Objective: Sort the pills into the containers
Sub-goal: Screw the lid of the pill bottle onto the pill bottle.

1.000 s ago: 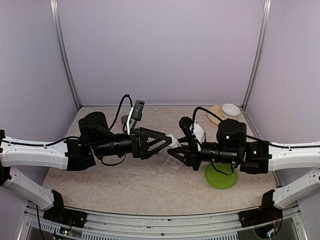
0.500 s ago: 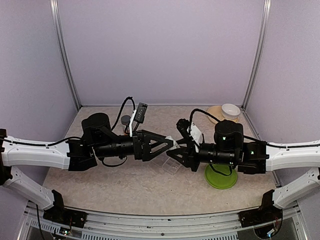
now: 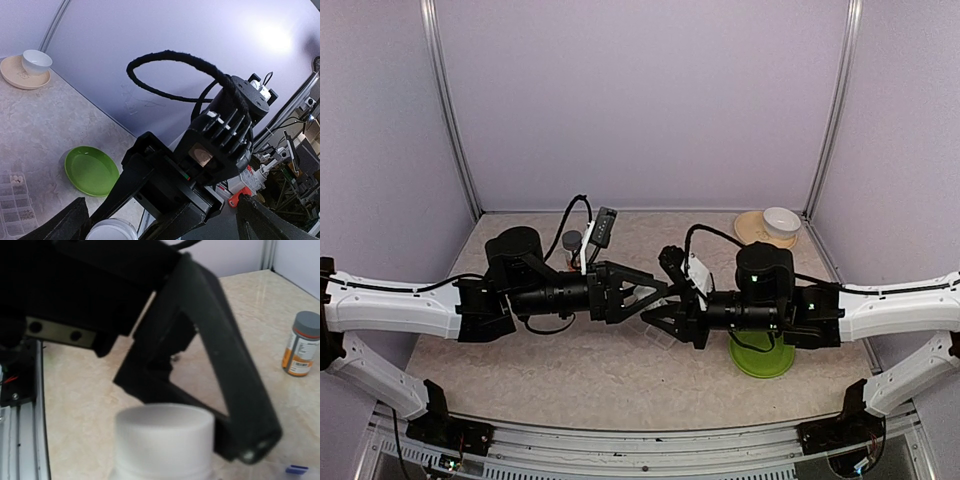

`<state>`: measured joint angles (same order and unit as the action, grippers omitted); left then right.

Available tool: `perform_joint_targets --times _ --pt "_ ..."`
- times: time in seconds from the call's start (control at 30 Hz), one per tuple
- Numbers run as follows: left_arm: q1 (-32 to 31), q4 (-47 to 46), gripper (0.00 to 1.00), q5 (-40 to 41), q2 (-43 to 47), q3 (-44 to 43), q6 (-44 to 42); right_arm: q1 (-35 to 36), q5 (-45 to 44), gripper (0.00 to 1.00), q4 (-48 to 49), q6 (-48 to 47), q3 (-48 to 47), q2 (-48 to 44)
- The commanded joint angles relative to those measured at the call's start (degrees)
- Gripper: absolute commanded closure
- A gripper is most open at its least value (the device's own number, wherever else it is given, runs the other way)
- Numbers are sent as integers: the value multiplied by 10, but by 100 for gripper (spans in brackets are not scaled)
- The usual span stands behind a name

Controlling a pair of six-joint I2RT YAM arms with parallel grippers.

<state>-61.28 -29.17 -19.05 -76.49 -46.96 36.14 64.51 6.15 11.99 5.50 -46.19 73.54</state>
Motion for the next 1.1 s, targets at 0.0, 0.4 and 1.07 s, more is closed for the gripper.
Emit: perform_joint_targets --times 0.0,0.4,1.07 --pt "-15 -41 1 -22 8 -11 -8 4 3 84 -1 4 -12 0" --pt "-9 165 6 114 25 -56 28 1 -60 83 -49 -54 -9 -56" --pt "15 226 32 68 -43 -131 60 13 -127 84 -80 -76 -18 -44"
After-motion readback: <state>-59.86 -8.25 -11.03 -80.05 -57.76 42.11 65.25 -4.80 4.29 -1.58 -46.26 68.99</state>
